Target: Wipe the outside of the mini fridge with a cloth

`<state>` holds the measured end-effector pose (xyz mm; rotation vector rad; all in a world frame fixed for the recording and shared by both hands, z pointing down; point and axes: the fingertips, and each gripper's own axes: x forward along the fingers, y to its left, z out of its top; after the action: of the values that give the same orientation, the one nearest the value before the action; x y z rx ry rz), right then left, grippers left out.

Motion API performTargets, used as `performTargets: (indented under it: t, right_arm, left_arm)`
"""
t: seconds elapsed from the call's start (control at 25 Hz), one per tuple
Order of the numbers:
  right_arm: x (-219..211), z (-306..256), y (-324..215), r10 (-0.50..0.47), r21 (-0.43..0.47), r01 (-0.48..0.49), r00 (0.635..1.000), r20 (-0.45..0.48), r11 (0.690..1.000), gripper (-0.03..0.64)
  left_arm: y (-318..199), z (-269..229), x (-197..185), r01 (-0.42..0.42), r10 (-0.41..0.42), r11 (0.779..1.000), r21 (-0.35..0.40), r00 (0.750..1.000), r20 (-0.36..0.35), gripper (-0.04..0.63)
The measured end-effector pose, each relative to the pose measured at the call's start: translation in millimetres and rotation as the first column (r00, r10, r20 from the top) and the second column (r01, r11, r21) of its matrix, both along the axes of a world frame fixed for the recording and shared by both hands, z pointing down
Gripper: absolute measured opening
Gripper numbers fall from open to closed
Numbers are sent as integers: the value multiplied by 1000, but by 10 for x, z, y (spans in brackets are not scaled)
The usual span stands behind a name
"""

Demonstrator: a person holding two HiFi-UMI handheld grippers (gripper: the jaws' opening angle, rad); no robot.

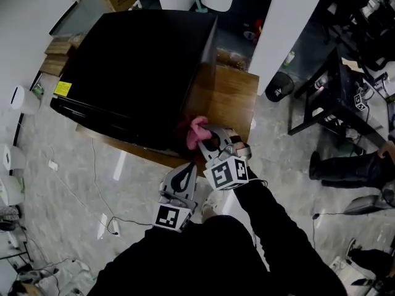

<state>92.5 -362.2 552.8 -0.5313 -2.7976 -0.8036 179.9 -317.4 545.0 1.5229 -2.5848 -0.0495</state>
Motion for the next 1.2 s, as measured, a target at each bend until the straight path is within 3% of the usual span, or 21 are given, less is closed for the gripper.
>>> performTargets:
  t: [0.28,0.48,0.68,0.88,1.0,1.2]
  right_arm:
    - [-72,798,18,8,-57,-13,996,-84,998,43]
    - [-133,1378,-40,19,-78,-32,985,-169,996,43]
    - [-142,1969,-38,33,-88,-62,957,-289,994,44]
    - [-130,2395,-13,26,-35,-44,917,-399,998,44]
    - [-112,2296,-124,42,-65,-73,919,-392,995,46]
    - [-32,1366,-669,132,-188,-179,962,-238,966,46]
  left_arm:
    - [39,617,-169,36,-43,997,-75,995,-91,5]
    - [-31,970,-231,27,-42,992,-125,992,-118,5]
    - [-74,1226,-207,-1,-24,984,-179,990,-139,5]
    - [-103,1305,-195,-7,-27,979,-204,987,-161,5]
    - [-197,1235,-152,-24,-9,980,-200,987,-162,5]
    - [-612,548,-89,-42,34,994,-97,996,-87,5]
